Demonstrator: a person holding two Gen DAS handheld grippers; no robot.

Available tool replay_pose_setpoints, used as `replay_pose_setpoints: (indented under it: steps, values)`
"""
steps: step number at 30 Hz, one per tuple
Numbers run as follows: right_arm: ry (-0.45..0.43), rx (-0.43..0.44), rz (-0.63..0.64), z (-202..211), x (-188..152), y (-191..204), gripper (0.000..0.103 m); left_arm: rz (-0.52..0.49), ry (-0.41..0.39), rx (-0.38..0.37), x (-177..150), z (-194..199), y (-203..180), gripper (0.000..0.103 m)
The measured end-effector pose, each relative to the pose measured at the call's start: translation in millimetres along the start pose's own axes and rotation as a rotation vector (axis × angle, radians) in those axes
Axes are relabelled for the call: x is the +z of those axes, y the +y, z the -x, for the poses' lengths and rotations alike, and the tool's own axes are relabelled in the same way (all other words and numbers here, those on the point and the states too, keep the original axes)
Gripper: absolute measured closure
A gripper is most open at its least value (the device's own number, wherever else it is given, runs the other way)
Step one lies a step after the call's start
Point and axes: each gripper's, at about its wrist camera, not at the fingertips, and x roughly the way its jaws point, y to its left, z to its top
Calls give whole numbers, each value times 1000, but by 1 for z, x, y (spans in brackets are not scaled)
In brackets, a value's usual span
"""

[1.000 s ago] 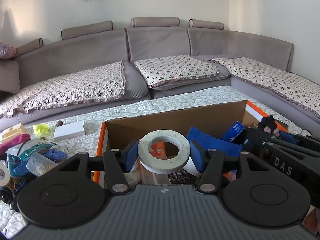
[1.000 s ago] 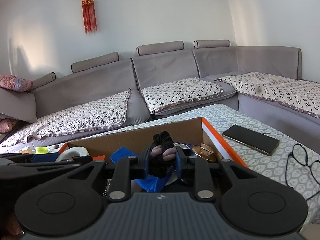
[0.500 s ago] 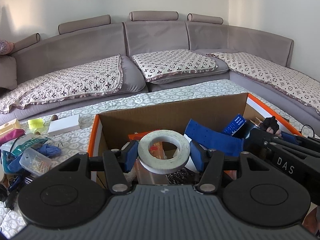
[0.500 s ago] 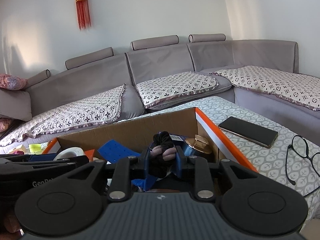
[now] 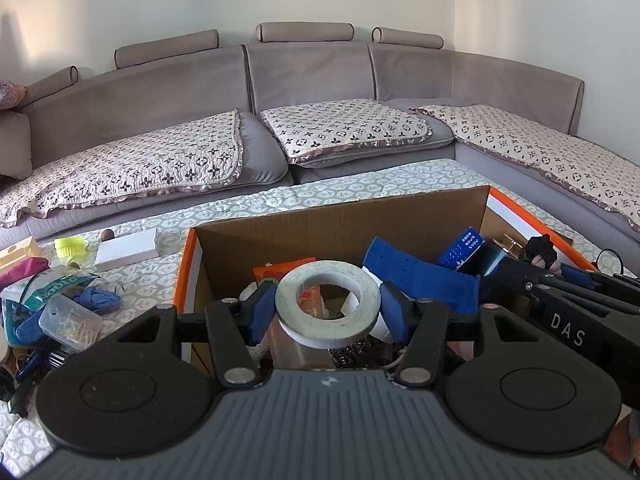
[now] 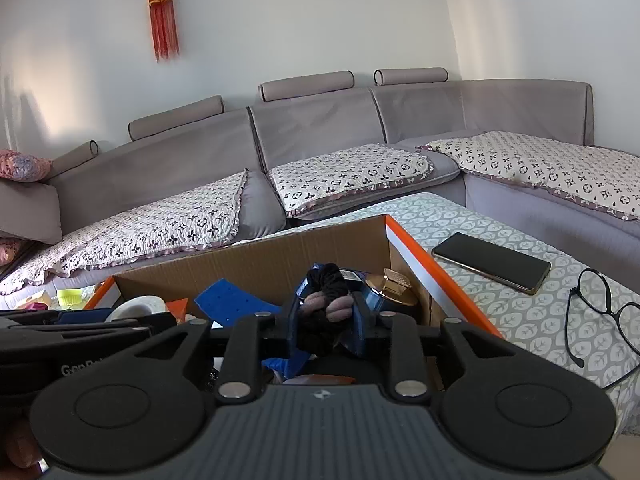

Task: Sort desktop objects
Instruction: 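Open left tool over the orange box while right tool releases the glove inside, then move both tools back over the cluttered objects on the bed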

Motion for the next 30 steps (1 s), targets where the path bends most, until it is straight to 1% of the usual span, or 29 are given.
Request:
replay_pose_setpoints:
  steps: [1,2,3,4,5,7,9,10,12,14,16,17,18,19,23,30]
  values:
    - [0,0,-1,0,0,0,74,-1,-6,2,0,0,0,43]
    - [-2,0,-1,0,0,1,71,-2,-14,2,0,1,0,37]
    - [-4,-1,-2,0,0,1,70,-5,-20,1,-1,1,0,35]
    - [-7,-4,-4,0,-1,1,69,-6,-24,0,-1,1,0,31]
    - [-9,-6,-5,0,-1,2,66,-5,-28,-2,-1,1,0,25]
    - [-14,-9,-2,0,-1,2,64,-3,-33,-4,-1,1,0,21]
    - [-17,-21,-9,0,-1,1,54,2,-38,1,-1,1,1,18]
    - [-21,-29,-13,0,-1,1,51,7,-39,3,0,1,2,16]
    - [-33,-46,-24,2,-1,-1,38,22,-44,13,0,1,4,11]
    - [-43,-54,-33,4,-1,-3,34,32,-49,21,0,3,7,5]
    - [-48,-62,-42,6,-1,-2,29,41,-54,29,0,4,9,1]
    - [-50,-71,-51,7,-1,-2,23,47,-57,35,0,4,10,0]
    - [-51,-82,-62,8,-1,-3,15,54,-58,39,0,5,11,0]
    - [-49,-94,-77,8,-1,-4,11,60,-56,35,1,5,13,0]
    - [-49,-106,-100,10,-1,-4,1,68,-51,31,0,10,17,0]
    - [-69,-104,-92,19,1,4,0,70,-63,23,0,19,26,0]
